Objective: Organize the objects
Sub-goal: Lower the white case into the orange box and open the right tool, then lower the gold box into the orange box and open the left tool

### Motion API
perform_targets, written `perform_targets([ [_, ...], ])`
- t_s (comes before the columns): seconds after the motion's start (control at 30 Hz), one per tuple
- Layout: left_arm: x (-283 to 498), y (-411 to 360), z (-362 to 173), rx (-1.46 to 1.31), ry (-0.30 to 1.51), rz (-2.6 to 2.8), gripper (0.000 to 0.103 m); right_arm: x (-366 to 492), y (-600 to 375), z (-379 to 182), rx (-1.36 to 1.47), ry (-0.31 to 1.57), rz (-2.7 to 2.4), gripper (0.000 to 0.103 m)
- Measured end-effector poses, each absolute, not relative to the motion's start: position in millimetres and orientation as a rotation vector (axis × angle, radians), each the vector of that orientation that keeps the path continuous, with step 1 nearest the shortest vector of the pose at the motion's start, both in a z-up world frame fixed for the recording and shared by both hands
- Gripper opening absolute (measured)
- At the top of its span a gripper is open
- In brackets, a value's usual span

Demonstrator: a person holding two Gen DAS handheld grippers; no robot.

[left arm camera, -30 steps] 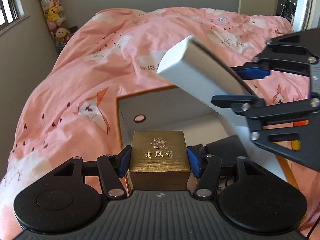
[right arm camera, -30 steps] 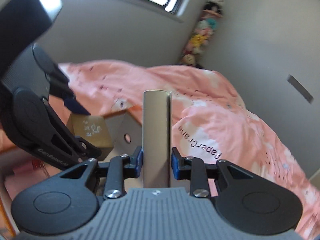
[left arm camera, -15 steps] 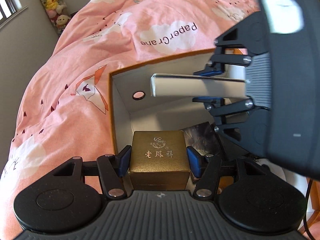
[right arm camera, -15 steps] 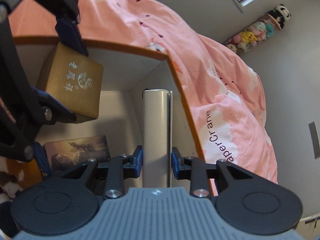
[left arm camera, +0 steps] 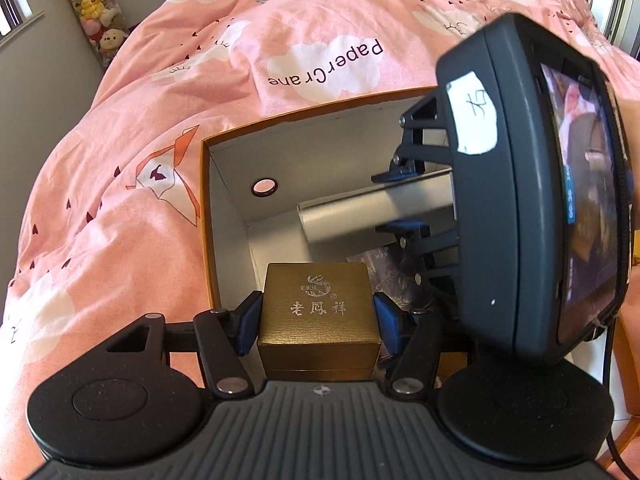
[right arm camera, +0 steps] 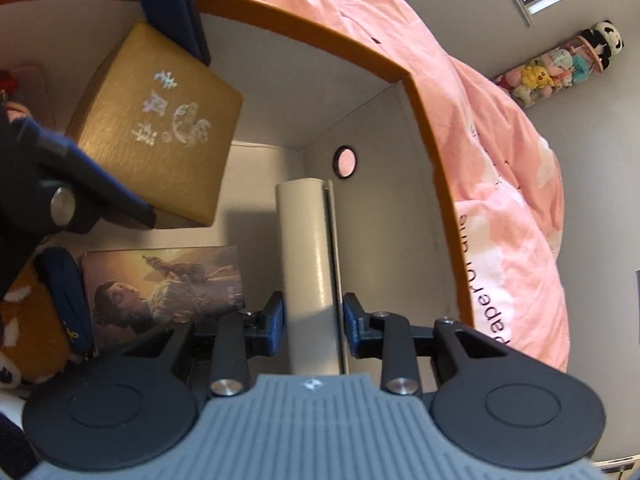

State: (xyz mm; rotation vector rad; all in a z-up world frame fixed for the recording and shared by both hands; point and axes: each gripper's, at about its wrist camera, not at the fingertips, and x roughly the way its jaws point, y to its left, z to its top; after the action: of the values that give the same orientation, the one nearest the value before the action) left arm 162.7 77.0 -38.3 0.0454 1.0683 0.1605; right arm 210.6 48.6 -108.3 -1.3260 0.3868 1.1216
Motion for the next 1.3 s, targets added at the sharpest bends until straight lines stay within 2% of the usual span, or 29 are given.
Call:
perform_targets([
  [0.5, 165, 85, -36, 0.000, 1.073, 0.126, 0.067, 237, 39, -78, -1.072, 0.731, 1.224, 0.044],
  [0.87, 170, 79, -38, 0.023, 1.120, 0.182, 0.067, 228, 59, -84, -1.031, 0.727, 1.087, 0.044],
  [1.0, 173, 74, -40, 0.052, 1.138, 0.209, 0.067, 221, 65, -87, -1.047, 0.750, 1.048, 0.048],
  [1.13, 175, 71, -41, 0.049, 1.147, 0.246, 0.067, 225, 56, -80, -0.942, 0.813, 1.029, 0.049],
  [1.3, 178, 67, -45, 0.027, 1.157, 0.257, 0.067, 210, 46, -67, -0.894, 0.791, 1.030, 0.050],
])
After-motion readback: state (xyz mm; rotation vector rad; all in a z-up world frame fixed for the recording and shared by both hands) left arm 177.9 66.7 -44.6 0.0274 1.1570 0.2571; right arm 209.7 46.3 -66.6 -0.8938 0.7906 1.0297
